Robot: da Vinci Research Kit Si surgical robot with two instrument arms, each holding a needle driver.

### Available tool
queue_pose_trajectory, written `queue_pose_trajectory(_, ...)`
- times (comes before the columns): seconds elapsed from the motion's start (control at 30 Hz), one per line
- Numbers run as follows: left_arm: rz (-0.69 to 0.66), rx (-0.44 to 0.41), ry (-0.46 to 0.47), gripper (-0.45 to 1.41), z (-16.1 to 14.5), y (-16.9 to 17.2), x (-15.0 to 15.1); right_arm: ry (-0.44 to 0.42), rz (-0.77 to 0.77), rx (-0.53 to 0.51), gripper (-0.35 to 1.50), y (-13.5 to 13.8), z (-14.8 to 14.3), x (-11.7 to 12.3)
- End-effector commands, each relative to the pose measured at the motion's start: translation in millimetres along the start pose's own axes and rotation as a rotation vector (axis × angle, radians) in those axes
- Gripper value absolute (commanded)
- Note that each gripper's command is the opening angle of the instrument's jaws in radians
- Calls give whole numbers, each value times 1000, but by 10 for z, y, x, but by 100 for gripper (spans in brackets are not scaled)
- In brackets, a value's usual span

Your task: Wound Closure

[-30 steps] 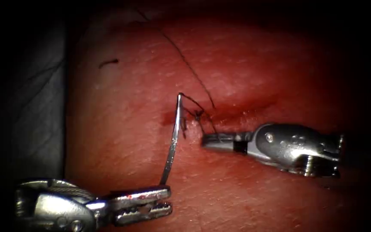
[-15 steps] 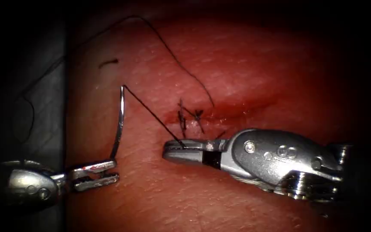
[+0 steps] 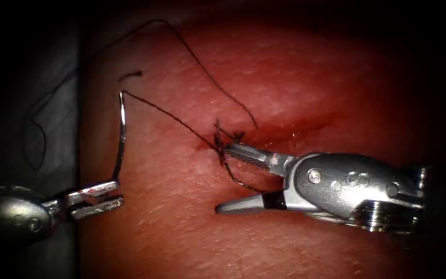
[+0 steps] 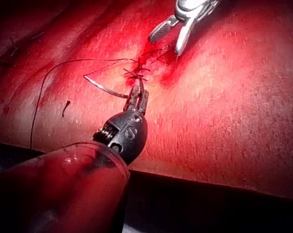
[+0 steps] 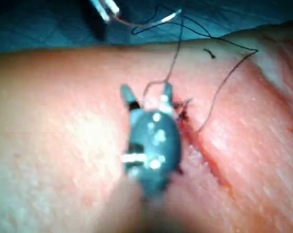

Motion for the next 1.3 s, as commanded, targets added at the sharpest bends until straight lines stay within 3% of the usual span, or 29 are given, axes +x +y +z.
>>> queue_pose_trajectory(0.03, -7, 7, -1, -45, 4, 3, -6, -7, -9, -11, 128, 1, -2, -23)
queue_pose_trajectory(0.37, -12, 30, -26, -45, 3, 0, -11, -117, -166, -40, 130, 4, 12, -82)
queue_pose_trajectory(0.47, -12, 31, -26, -45, 4, 0, -11, -132, -182, -51, 118, 9, 12, -91)
queue_pose_trajectory(0.53, -12, 30, -25, -45, 4, 0, -12, -137, -179, -56, 76, 10, 7, -94)
queue_pose_trajectory(0.57, -12, 30, -26, -45, 4, 0, -12, -140, -177, -60, 35, 11, 5, -95)
queue_pose_trajectory(0.6, -12, 29, -24, -45, 4, 0, -12, -144, -174, -63, -32, 10, 1, -95)
queue_pose_trajectory(0.8, -11, 30, -25, -45, 5, -1, -14, -150, -130, -123, -35, 7, -20, -81)
queue_pose_trajectory(0.93, -17, 36, -26, -45, 9, 2, -23, -142, -110, -124, -35, -23, -27, -45)
queue_pose_trajectory(1.3, -20, 40, -28, -45, 8, 1, -31, -83, -113, -42, -35, -88, -32, 8)
